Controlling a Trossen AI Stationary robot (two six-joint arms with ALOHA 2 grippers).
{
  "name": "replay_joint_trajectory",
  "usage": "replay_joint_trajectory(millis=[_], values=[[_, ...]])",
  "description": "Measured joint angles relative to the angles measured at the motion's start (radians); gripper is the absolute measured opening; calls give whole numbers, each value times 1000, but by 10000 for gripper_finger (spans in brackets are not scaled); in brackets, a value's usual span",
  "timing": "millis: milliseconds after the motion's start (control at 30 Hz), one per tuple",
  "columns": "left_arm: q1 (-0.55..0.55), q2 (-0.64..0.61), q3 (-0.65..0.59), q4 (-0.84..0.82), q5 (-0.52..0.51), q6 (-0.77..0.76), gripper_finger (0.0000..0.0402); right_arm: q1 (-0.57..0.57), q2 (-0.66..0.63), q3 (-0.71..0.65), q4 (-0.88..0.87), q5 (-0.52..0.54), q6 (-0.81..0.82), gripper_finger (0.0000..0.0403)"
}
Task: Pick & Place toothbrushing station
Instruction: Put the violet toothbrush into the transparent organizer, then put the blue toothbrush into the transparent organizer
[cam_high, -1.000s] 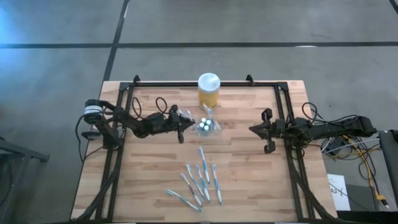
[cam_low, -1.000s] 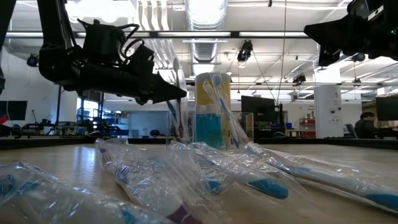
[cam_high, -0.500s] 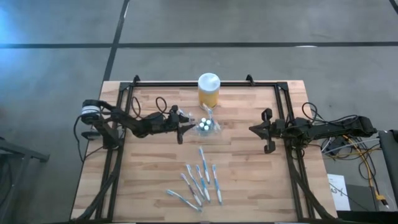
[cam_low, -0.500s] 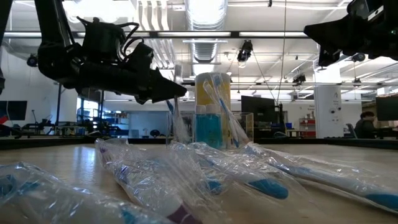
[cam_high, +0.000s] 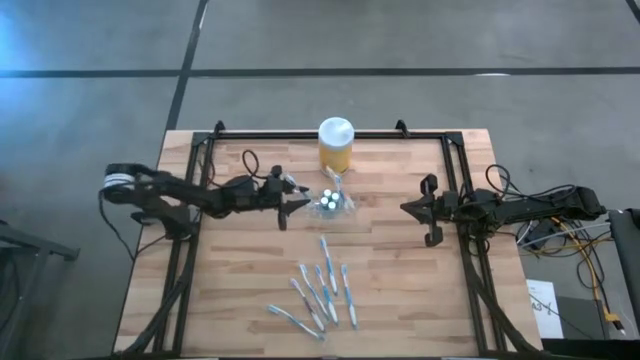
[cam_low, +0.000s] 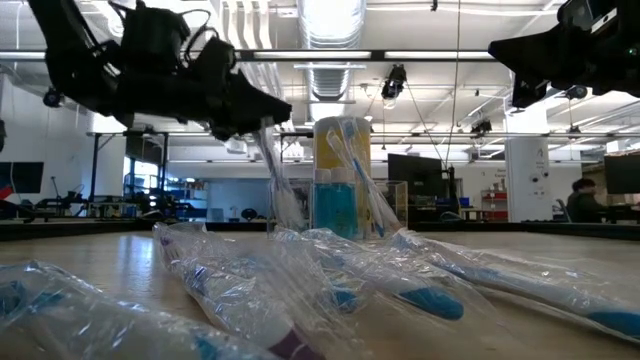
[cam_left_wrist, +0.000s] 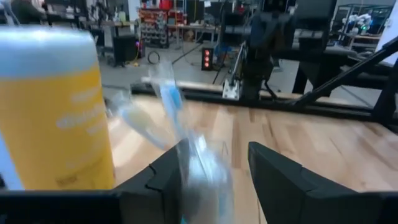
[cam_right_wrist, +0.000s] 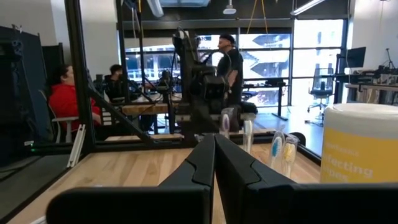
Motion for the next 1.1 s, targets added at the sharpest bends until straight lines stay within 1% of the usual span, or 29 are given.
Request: replay_joint_trajectory(millis=[167, 400, 467, 567, 667, 733, 800, 867, 933, 1100], values=[[0, -195, 0, -147, -2, 61, 170, 0, 0, 0, -2, 0, 0, 8], [0, -545, 0, -371, -44, 95, 170, 0, 0, 0, -3, 0, 0, 8], [0, -651, 0, -468, -46, 99, 170, 0, 0, 0, -3, 0, 0, 8], [0, -807, 0, -673, -58, 98, 164, 0, 0, 0, -4, 0, 3, 8], [-1, -929, 0, -880, -114, 97, 137, 0, 0, 0, -17, 0, 2, 8], [0, -986, -2, -974, -129, 98, 104, 0, 0, 0, -29, 0, 2, 8], [0, -1030, -14, -1011, -115, 102, 62, 0, 0, 0, -28, 0, 2, 8], [0, -1069, -40, -1018, -47, 119, 20, 0, 0, 0, -26, 0, 3, 8], [0, -1103, -67, -1016, 15, 140, 9, 0, 0, 0, -26, 0, 3, 8], [0, -1187, -149, -1022, 49, 122, 4, 0, 0, 0, -26, 0, 7, 8]])
